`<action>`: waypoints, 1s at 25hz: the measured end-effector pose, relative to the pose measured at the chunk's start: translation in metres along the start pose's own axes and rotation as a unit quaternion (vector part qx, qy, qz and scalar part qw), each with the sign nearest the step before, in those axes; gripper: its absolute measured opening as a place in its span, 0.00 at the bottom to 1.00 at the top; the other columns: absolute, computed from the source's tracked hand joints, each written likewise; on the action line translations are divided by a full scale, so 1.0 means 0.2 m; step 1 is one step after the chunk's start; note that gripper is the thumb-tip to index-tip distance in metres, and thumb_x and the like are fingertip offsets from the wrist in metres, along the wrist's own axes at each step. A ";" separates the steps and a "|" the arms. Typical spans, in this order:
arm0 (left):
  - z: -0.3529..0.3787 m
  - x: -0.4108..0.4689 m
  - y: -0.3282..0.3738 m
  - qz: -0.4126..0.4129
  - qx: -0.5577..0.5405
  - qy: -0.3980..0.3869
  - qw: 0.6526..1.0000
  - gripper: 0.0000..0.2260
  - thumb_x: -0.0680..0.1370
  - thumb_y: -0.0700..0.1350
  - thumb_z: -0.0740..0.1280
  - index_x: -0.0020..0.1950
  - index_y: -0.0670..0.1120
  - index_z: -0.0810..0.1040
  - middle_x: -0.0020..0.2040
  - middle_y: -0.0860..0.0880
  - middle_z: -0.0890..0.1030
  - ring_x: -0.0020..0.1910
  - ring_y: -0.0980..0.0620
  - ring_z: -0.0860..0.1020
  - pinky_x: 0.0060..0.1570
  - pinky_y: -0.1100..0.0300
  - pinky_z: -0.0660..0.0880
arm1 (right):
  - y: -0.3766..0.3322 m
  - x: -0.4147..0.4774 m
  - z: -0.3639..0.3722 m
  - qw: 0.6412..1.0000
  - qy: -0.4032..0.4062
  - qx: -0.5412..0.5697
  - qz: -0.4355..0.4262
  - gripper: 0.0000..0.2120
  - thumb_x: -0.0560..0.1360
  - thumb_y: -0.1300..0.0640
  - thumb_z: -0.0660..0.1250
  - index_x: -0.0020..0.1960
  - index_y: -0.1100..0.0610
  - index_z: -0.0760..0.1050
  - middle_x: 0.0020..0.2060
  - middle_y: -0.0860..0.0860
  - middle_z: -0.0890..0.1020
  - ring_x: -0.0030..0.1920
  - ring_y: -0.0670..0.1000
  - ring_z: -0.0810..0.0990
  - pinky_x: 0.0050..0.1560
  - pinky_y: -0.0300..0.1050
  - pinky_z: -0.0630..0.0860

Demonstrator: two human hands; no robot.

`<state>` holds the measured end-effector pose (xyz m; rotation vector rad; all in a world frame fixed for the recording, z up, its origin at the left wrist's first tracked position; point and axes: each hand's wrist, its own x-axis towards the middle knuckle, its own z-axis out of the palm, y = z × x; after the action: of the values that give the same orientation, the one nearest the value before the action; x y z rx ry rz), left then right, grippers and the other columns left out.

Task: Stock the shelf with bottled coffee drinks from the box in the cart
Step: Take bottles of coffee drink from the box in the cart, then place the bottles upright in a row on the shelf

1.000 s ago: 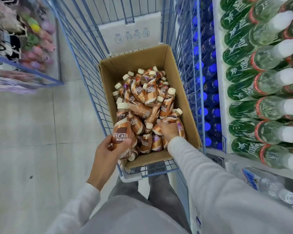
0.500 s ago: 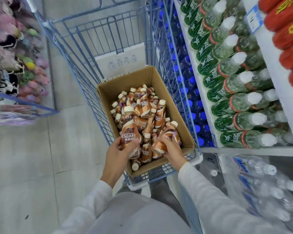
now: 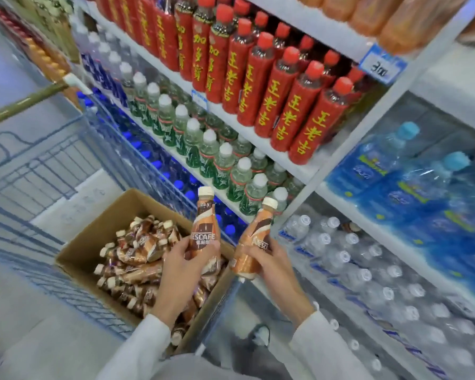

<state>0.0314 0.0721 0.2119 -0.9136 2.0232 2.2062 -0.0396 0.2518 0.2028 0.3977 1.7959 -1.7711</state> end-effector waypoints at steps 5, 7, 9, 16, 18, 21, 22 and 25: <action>0.46 0.04 0.27 0.070 0.027 -0.092 0.993 0.10 0.75 0.50 0.76 0.53 0.49 0.84 0.44 0.53 0.88 0.43 0.52 0.86 0.37 0.67 0.77 | -0.31 -0.18 -0.41 0.992 0.068 0.035 -0.098 0.34 0.57 0.43 0.77 0.63 0.47 0.77 0.51 0.44 0.87 0.52 0.47 0.86 0.56 0.48 0.81; 0.70 0.03 0.41 0.098 0.035 -0.126 0.987 0.10 0.73 0.50 0.77 0.52 0.50 0.84 0.43 0.55 0.87 0.41 0.57 0.85 0.36 0.69 0.77 | -0.45 -0.25 -0.63 0.986 0.090 0.035 -0.136 0.33 0.58 0.42 0.77 0.62 0.48 0.78 0.50 0.43 0.87 0.51 0.46 0.86 0.54 0.45 0.81; 0.94 0.00 0.55 0.132 0.033 -0.161 0.978 0.11 0.71 0.51 0.78 0.51 0.50 0.85 0.43 0.54 0.88 0.40 0.57 0.85 0.36 0.70 0.76 | -0.58 -0.32 -0.85 0.979 0.107 0.046 -0.170 0.28 0.59 0.45 0.77 0.58 0.49 0.81 0.50 0.47 0.87 0.51 0.48 0.86 0.57 0.49 0.80; 1.73 -0.12 1.01 0.264 -0.008 -0.257 0.930 0.12 0.68 0.51 0.81 0.49 0.52 0.87 0.43 0.51 0.88 0.39 0.59 0.83 0.39 0.70 0.77 | -1.05 -0.56 -1.56 0.934 0.166 0.060 -0.310 0.18 0.66 0.56 0.78 0.55 0.55 0.80 0.46 0.49 0.88 0.46 0.47 0.85 0.48 0.42 0.82; 1.94 -0.13 1.12 0.299 -0.006 -0.277 0.913 0.15 0.67 0.53 0.81 0.50 0.49 0.86 0.44 0.52 0.87 0.41 0.59 0.83 0.41 0.69 0.77 | -1.18 -0.59 -1.72 0.923 0.178 0.059 -0.337 0.15 0.70 0.61 0.77 0.54 0.54 0.80 0.45 0.49 0.88 0.45 0.47 0.86 0.44 0.38 0.81; 2.19 -0.10 1.25 0.335 0.008 -0.282 0.899 0.15 0.69 0.52 0.81 0.52 0.49 0.84 0.45 0.52 0.87 0.44 0.57 0.84 0.44 0.67 0.78 | -1.36 -0.59 -1.89 0.906 0.206 0.047 -0.368 0.23 0.64 0.55 0.77 0.58 0.55 0.79 0.48 0.49 0.88 0.47 0.48 0.86 0.45 0.40 0.82; 2.26 -0.07 1.28 0.348 0.021 -0.280 0.895 0.14 0.71 0.50 0.80 0.53 0.49 0.84 0.46 0.53 0.88 0.45 0.58 0.84 0.45 0.67 0.78 | -1.41 -0.57 -1.94 0.902 0.211 0.039 -0.374 0.25 0.63 0.54 0.77 0.60 0.55 0.78 0.48 0.49 0.87 0.48 0.47 0.86 0.47 0.41 0.82; 2.42 0.06 1.38 0.379 0.048 -0.276 0.882 0.16 0.70 0.47 0.81 0.55 0.55 0.81 0.48 0.60 0.87 0.48 0.63 0.84 0.46 0.71 0.77 | -1.53 -0.47 -2.06 0.890 0.239 0.016 -0.387 0.25 0.63 0.55 0.77 0.60 0.53 0.78 0.50 0.48 0.87 0.52 0.49 0.85 0.55 0.48 0.81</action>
<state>-0.2804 0.4653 0.4550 0.6006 2.3451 2.2138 -0.2238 0.6497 0.4837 0.1240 2.5151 -2.3847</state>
